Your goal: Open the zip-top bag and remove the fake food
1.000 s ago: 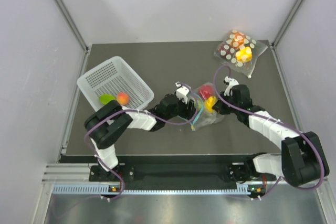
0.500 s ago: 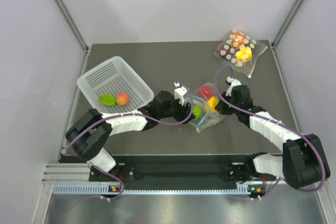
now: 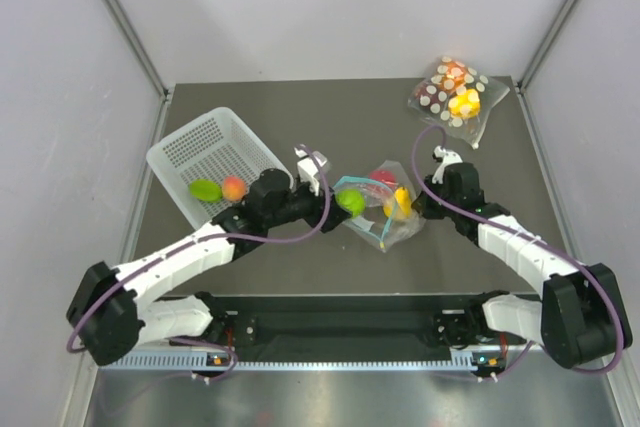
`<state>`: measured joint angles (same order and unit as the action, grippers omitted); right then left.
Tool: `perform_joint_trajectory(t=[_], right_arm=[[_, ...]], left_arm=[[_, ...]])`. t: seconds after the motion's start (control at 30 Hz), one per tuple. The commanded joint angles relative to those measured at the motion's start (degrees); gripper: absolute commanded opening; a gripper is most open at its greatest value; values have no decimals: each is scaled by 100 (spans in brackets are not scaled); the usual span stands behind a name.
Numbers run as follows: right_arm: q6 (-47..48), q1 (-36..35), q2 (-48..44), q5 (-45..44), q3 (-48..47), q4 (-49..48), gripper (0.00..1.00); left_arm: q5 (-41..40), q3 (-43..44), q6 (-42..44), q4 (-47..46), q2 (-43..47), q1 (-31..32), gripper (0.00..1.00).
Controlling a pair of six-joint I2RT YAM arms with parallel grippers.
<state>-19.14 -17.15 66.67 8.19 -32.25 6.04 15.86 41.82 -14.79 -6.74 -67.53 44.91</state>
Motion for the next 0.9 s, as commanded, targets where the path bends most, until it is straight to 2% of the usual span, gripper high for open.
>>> perform_joint_trajectory(t=[0.0,0.1,0.27,0.4,0.5,0.67,0.77,0.8,0.87], right_arm=[[24,-52,-164,-54,-194,-77,0],[41,-61,-164,-19,-194,-60,0],[42,-61,-234,25,-176,-33,0],[68,-61,-269,43,-185,28,0],[85,-61,-269,86,-185,28,0],[85,-70,-208,122,-194,2,0],[85,-52,-181,148,-212,11,0],[94,-69,-172,174,-220,11,0],[112,-61,-172,210,-220,2,0]], left_arm=[[119,-148,37,375,520,-271,10],[-73,-140,81,656,776,-500,10],[-1294,45,-85,1587,987,-1325,12],[-2252,115,-367,1799,1197,-2071,15],[-3008,107,-437,1808,1391,-2327,18],[-3229,107,-429,1922,1172,-2601,23],[-3124,124,-499,2001,900,-2654,33],[-3098,124,-508,2001,856,-2654,44],[-3124,124,-525,2036,776,-2662,52]])
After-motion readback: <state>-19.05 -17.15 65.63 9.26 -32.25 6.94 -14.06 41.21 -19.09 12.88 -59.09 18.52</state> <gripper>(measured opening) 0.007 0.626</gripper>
